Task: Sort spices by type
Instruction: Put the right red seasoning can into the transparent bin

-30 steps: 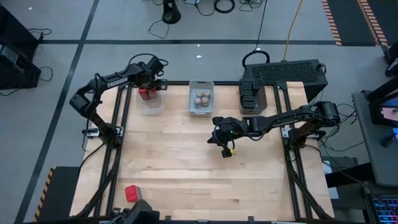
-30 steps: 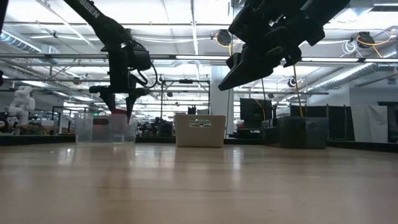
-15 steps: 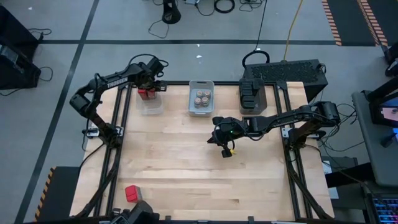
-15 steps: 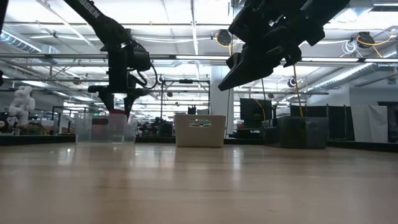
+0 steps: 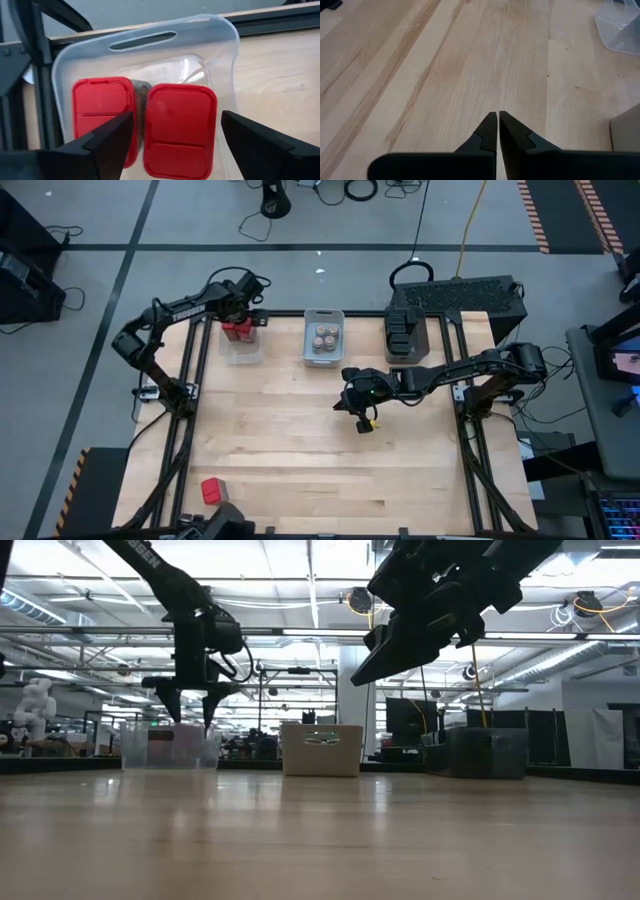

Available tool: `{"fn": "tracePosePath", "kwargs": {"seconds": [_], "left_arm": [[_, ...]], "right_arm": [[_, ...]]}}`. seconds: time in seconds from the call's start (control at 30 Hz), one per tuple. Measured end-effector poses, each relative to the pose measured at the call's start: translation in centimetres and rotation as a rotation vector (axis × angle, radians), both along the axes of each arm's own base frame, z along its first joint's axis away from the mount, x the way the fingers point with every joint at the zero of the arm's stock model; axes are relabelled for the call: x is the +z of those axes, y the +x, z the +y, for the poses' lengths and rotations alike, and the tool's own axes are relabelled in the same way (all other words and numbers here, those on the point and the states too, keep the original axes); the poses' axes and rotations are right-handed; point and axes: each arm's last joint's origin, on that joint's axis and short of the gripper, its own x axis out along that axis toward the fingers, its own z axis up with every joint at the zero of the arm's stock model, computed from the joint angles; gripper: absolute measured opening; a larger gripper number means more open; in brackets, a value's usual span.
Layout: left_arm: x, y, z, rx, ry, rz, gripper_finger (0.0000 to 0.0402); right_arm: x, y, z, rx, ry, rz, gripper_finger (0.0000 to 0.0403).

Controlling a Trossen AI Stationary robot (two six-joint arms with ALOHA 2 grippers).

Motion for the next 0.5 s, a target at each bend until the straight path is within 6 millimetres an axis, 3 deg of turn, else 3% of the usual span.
{"fn": "tracePosePath", "kwargs": {"seconds": [0.3, 0.5], "left_arm": [[2.7, -0.8, -0.9, -0.043, 0.109, -0.005, 0.0308], [5.1, -0.8, -2.9, -0.158, 0.125, -0.091, 0.0309]], "right_arm": [[0.0, 0.0, 0.0, 0.0, 0.0, 0.0, 0.0], [0.0, 0.0, 0.0, 0.0, 0.0, 0.0, 0.0]]}}
